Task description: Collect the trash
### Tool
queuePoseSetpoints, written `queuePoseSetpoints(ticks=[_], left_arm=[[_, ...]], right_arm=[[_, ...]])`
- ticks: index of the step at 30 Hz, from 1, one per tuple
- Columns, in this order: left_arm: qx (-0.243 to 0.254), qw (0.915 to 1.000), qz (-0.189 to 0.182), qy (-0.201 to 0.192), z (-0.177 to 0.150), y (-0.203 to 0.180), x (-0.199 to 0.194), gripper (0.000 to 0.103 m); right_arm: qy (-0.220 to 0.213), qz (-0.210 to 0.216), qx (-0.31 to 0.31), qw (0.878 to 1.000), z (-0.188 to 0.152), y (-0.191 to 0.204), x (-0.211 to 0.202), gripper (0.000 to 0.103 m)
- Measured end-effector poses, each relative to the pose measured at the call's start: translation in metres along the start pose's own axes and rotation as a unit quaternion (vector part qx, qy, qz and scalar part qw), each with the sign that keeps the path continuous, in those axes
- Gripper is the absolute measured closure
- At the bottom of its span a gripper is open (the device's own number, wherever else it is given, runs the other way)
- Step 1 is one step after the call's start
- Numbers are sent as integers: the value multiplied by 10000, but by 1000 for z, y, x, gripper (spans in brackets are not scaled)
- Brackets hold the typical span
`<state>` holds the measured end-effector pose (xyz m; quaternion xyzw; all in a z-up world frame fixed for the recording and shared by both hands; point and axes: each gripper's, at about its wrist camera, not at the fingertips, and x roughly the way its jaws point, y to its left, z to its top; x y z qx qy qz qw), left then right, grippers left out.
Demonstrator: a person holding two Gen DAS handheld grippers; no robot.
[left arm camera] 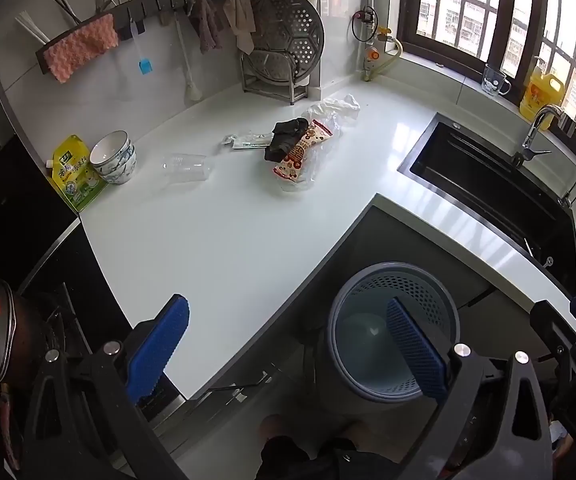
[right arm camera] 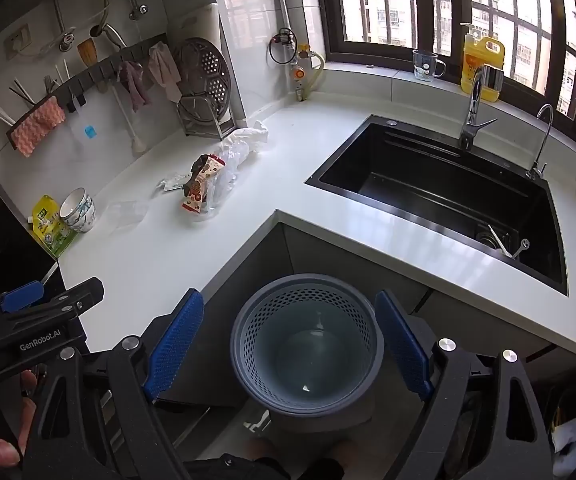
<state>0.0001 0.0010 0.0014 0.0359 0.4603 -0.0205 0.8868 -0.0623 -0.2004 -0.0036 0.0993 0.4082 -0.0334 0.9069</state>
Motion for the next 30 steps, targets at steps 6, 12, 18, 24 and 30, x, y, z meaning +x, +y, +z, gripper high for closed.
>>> queuePoseSetpoints(ticks=[6,12,18,24,30], left_arm=[[-57,10000,5,32,9,10,-2,6],[-69,10000,32,-41,3,7,-4,6],[-65,10000,13,-43,3,8,-5,6],[-81,9999,4,-68,2,8,-7,6],[-86,9999,1,-70,3,9,-7,6]], right_arm=[[-28,2,-6,10000,-2,1,-2,20],[-8,-4,-7,10000,2,6,-7,20],[0,11,11,10000,1,1,-5,20],[-19,13,10,10000,1,2,-4,20],[-26,18,-5,10000,2,3,-7,20]])
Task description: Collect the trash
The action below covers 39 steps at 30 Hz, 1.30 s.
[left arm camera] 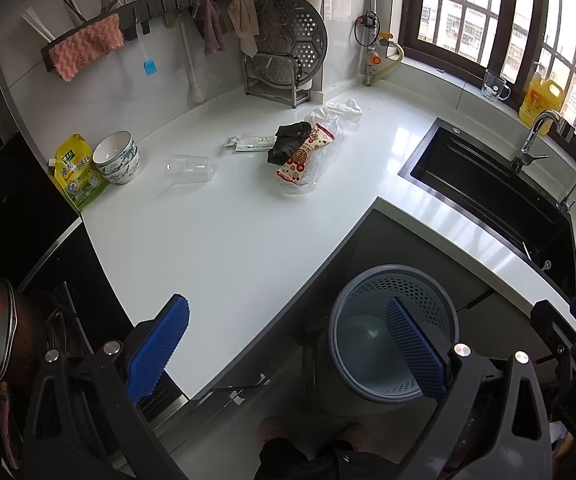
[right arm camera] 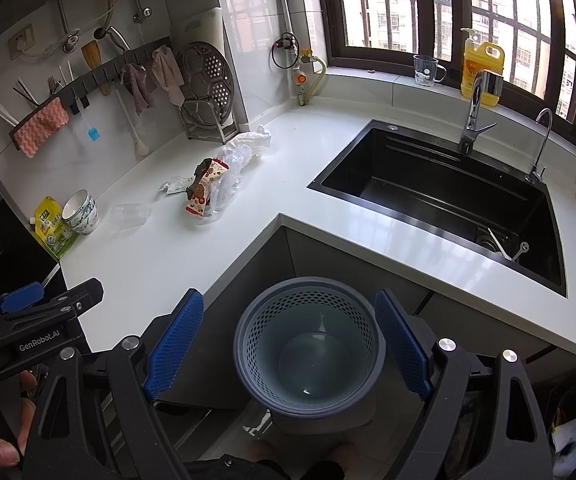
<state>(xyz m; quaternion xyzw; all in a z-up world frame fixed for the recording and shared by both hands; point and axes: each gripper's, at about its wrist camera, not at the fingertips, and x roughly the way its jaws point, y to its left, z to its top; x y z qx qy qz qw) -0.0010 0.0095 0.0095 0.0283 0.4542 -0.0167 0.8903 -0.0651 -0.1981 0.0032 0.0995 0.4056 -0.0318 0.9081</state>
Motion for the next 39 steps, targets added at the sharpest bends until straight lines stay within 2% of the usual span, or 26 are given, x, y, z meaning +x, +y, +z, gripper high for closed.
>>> queuePoseSetpoints(ticks=[39], left_arm=[[-3,10000,20,-5,-1,-1,-1,6]], right_arm=[[-18,-5,-5,10000,-1,1,0,20]])
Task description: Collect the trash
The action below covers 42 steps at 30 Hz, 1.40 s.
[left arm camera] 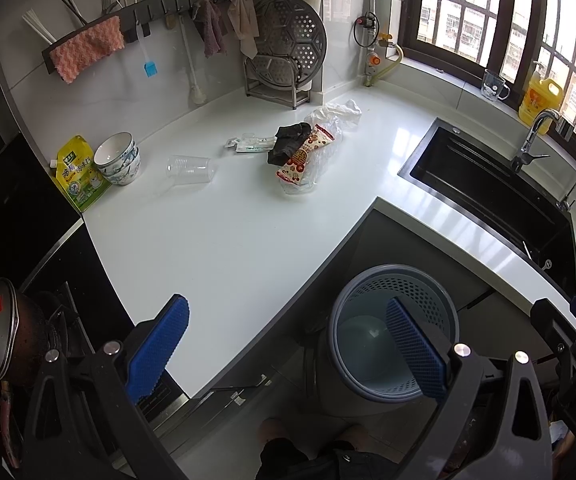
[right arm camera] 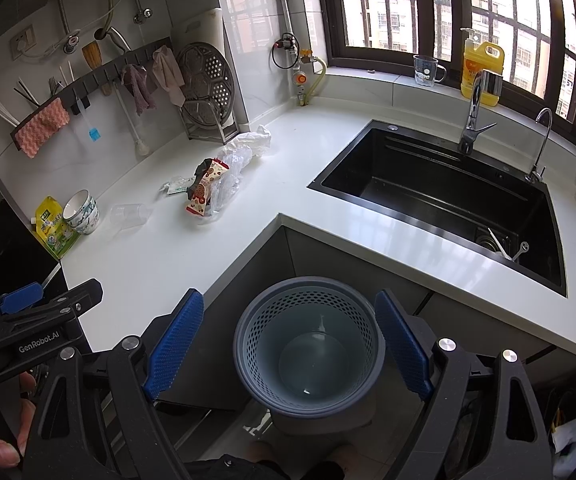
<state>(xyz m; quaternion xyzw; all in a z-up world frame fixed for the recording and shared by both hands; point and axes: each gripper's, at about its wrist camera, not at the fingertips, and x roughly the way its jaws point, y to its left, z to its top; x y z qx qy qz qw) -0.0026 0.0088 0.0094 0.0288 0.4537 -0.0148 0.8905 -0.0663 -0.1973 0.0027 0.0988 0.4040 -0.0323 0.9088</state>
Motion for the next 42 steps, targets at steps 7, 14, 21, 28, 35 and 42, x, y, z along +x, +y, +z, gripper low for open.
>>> queuePoseSetpoints(ticks=[7,14,21,28,35,42], left_arm=[[0,10000,0,1,0,0,0,6],[-14,10000,25,-38,0,0,-7,6],[-15,10000,55,-58,-1,-1,-8,6],[-72,9999,118,-48,-5,-1,-10,6],[-508,9979,394,-19,-15,3,-12,6],[-1007,9915,818,57,-26,12,-7,6]], right_arm=[[-6,5,-10,10000,1,0,-1,20],[-12,25,-20,10000,2,1,-3,20],[-18,72,-27,10000,2,-1,-4,20],[59,282,-111,9995,4,-3,1,20],[122,677,-350,9970,7,-11,11,20],[323,1046,-491,9928,7,-26,34,19]])
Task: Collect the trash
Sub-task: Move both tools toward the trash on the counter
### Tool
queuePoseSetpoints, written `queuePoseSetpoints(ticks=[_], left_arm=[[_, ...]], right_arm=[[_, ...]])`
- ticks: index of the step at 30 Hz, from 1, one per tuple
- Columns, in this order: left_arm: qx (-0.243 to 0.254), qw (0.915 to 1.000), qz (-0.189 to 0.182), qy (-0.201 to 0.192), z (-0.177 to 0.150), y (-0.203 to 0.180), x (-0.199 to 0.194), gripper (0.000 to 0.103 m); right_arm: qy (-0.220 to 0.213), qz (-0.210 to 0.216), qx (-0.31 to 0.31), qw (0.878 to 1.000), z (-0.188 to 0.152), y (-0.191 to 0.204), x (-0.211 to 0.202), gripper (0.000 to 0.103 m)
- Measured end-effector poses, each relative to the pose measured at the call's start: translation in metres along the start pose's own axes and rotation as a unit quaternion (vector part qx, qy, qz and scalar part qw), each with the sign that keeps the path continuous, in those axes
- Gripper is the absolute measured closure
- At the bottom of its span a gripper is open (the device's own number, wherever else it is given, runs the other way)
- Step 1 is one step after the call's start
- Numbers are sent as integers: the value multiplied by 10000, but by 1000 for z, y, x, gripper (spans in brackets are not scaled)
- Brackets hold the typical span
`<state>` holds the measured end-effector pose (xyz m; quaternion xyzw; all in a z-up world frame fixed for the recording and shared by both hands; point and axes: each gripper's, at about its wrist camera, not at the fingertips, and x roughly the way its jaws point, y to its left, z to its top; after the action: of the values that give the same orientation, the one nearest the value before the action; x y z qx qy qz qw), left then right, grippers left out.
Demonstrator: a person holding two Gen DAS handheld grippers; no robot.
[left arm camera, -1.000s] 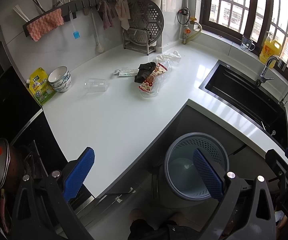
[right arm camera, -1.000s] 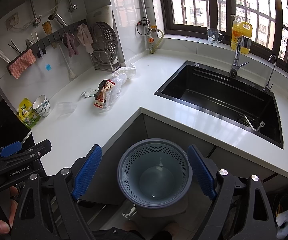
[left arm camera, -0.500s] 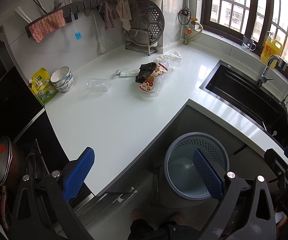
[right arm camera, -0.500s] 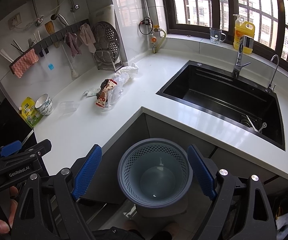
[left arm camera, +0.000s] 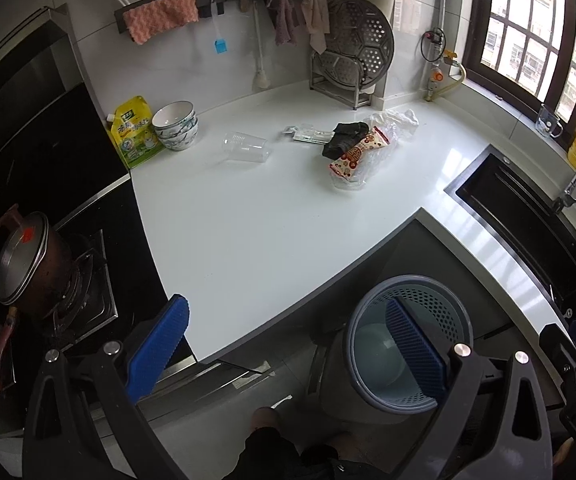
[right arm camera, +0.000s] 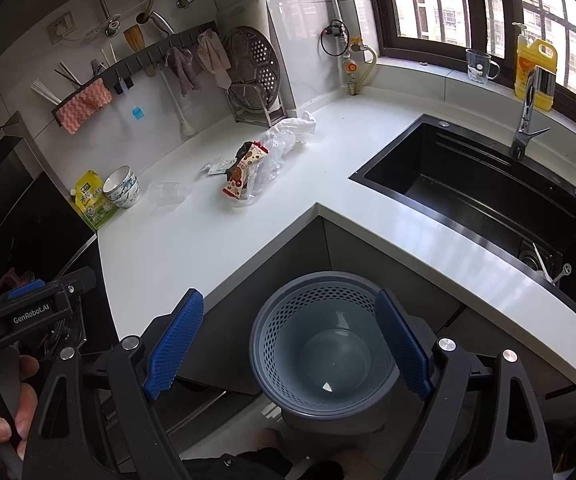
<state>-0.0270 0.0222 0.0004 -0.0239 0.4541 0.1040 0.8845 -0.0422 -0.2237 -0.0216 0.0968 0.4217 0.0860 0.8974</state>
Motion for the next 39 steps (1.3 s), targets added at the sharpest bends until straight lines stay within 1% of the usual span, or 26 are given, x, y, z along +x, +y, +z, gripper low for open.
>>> queuePoseSetpoints(ticks=[2,5,9,13,15,17,20,23,26,29,31,34,36,39], left_arm=[[-114,9999,31,122,-1,7,5,6],[-315,9992,132,193,0,21,12,6],[-454,9985,260,141,15,38,27,6],[-356,9990,275,-59,47,55,55,6],[-287,9991,254,-163,69,65,76,6],[-259,9992,283,-141,93,77,101,6],[-388,9990,169,-143,129,99,141,6],[-470,9989,80,4,163,116,185,6],[-453,9989,41,71,191,129,225,6],[-389,9990,-160,116,214,140,261,6],[-279,9989,-369,66,226,147,280,6],[-167,9967,-768,198,239,156,310,6],[-180,9956,-881,260,244,163,327,6],[-207,9947,-935,363,247,172,349,6]], right_arm=[[102,113,35,9999,3,-4,10,19],[159,205,0,9997,11,-1,22,19],[181,266,-24,9995,27,10,43,20],[184,188,61,9996,45,22,68,19],[167,47,107,9998,59,30,85,19],[214,-52,209,9995,73,38,102,19],[301,-297,240,9988,95,51,134,19],[368,-496,397,9973,117,62,163,20],[400,-678,464,9958,130,71,183,20],[535,-830,535,9937,139,77,205,19],[581,-900,560,9927,143,80,215,19],[688,-952,545,9916,146,86,226,20],[738,-961,505,9913,148,92,232,20],[748,-1008,402,9913,150,98,234,20]])
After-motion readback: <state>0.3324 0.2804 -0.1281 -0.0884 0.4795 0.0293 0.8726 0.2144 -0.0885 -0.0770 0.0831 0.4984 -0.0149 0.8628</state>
